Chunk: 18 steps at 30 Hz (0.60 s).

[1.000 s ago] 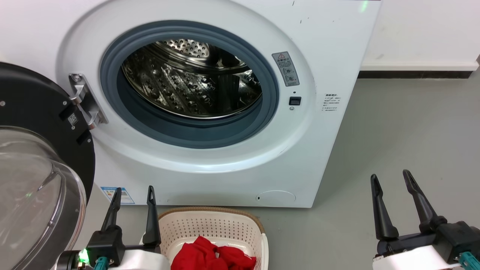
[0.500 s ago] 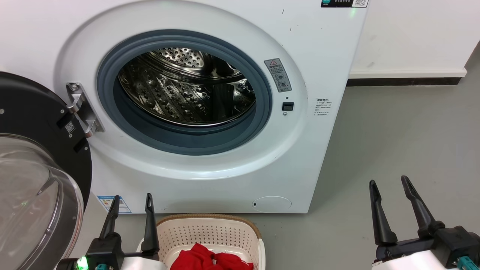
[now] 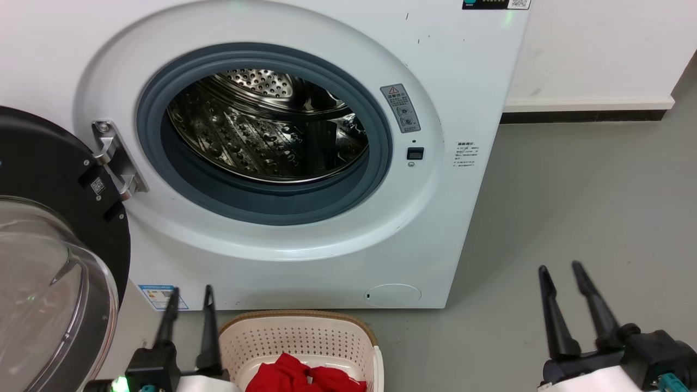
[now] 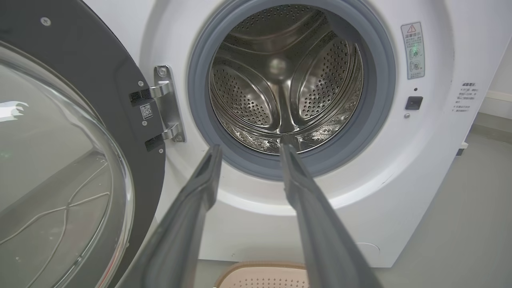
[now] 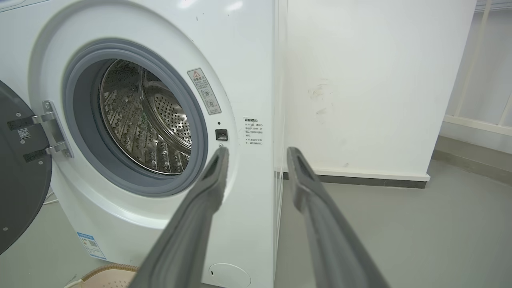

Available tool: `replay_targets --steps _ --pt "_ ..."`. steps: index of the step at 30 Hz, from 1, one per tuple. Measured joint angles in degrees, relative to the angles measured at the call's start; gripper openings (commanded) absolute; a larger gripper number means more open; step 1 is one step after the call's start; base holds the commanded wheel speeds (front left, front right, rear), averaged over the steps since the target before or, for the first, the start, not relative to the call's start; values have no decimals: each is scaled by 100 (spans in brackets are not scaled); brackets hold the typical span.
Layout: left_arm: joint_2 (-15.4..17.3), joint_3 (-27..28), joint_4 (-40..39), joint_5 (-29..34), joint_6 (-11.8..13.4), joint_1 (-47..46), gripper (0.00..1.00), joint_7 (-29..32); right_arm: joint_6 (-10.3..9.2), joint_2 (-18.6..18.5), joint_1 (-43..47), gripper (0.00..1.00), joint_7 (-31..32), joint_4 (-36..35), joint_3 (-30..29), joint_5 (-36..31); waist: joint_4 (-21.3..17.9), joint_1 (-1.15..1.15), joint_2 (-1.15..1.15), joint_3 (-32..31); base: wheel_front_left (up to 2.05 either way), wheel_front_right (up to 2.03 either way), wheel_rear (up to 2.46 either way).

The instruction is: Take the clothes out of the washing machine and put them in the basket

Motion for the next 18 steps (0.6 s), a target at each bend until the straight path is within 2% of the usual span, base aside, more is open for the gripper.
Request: replay_targets --steps 5,18 --pt "-7 11 258 -141 -2 83 0 82 0 0 63 0 34 214 12 120 1 0 0 2 0 0 0" --pt "-7 111 423 -1649 -180 -43 0 438 0 -67 -67 0 303 478 5 1723 17 0 0 15 0 0 0"
